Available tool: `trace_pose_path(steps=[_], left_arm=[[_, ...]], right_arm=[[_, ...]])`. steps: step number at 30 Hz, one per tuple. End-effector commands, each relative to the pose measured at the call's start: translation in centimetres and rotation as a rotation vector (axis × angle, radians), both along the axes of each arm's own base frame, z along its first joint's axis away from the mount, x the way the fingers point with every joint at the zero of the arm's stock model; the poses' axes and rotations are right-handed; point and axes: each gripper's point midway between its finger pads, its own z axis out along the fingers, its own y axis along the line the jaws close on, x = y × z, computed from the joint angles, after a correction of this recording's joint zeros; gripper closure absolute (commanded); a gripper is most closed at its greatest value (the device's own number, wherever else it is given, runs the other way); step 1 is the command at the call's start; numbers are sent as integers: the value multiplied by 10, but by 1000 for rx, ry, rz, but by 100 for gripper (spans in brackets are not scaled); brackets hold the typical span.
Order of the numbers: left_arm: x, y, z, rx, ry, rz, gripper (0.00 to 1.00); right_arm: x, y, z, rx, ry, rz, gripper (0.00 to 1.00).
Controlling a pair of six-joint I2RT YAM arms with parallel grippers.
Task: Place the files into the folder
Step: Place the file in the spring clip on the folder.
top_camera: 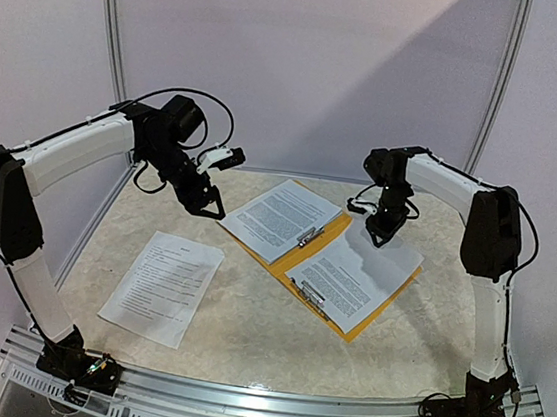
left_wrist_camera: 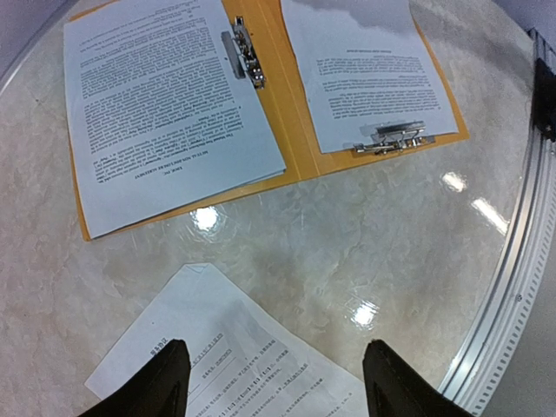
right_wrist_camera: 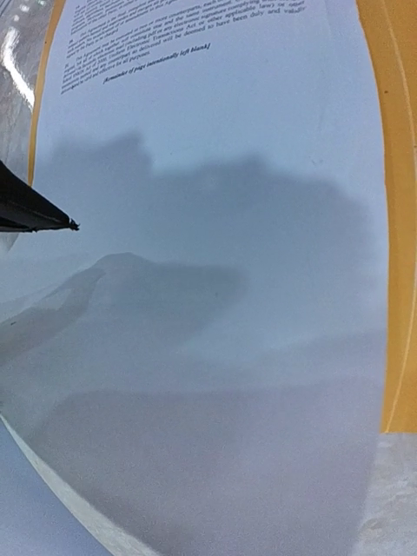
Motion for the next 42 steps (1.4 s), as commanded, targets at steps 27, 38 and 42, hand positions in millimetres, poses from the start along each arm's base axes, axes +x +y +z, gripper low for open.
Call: trace_pose_path(steps=[27, 38, 42], left_arm=[[-1, 0, -18, 29, 32, -20, 29], [-2, -1, -21, 33, 41, -25, 29], [-2, -1, -21, 34, 39, -28, 29]], right_arm=[[30, -8, -47, -41, -21, -35, 23], [45, -8, -39, -51, -88, -41, 1], [51, -7, -26, -44, -117, -40, 1]])
